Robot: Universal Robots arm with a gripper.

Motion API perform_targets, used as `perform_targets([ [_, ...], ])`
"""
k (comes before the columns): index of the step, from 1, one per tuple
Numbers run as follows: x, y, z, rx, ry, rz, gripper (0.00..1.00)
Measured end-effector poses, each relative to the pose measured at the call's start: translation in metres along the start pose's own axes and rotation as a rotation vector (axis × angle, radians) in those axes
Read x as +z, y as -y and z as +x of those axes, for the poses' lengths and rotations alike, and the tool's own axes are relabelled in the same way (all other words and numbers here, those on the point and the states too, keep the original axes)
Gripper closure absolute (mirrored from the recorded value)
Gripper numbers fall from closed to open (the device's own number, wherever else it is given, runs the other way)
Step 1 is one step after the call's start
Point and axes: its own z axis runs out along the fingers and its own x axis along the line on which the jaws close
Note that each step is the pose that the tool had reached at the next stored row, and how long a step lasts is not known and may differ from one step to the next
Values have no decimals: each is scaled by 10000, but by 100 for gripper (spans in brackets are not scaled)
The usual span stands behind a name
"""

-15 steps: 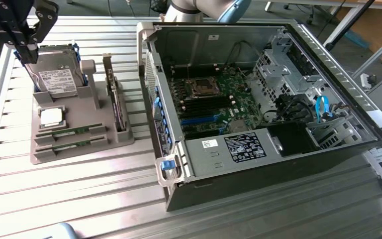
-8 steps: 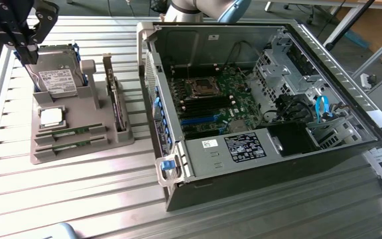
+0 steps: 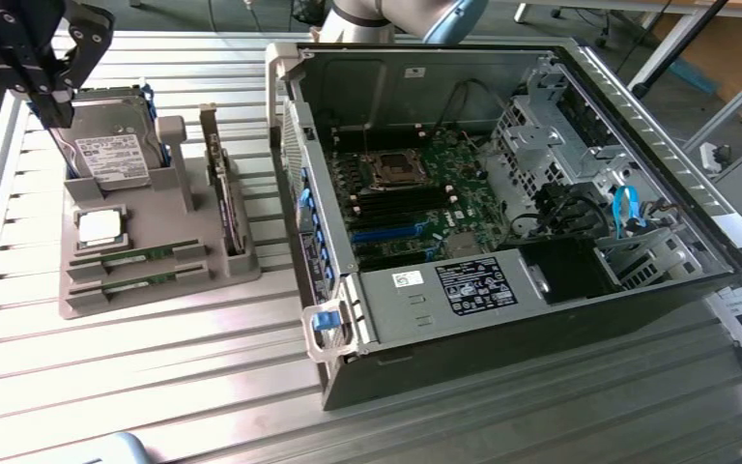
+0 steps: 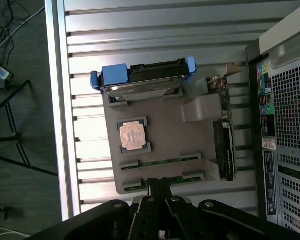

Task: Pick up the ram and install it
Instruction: 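Reach for the ram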

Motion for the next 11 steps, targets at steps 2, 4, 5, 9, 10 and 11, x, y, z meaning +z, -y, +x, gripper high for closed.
perform_targets([
  [2, 0, 11, -1, 0, 0, 0, 89],
  [4, 1, 22, -2, 0, 0, 0, 89],
  [5, 1, 29, -2, 0, 0, 0, 89],
  [9, 2, 52, -4, 0, 1, -1, 89],
  [10, 2, 57, -4, 0, 1, -1, 89],
  [11, 2, 62, -5, 0, 1, -1, 89],
])
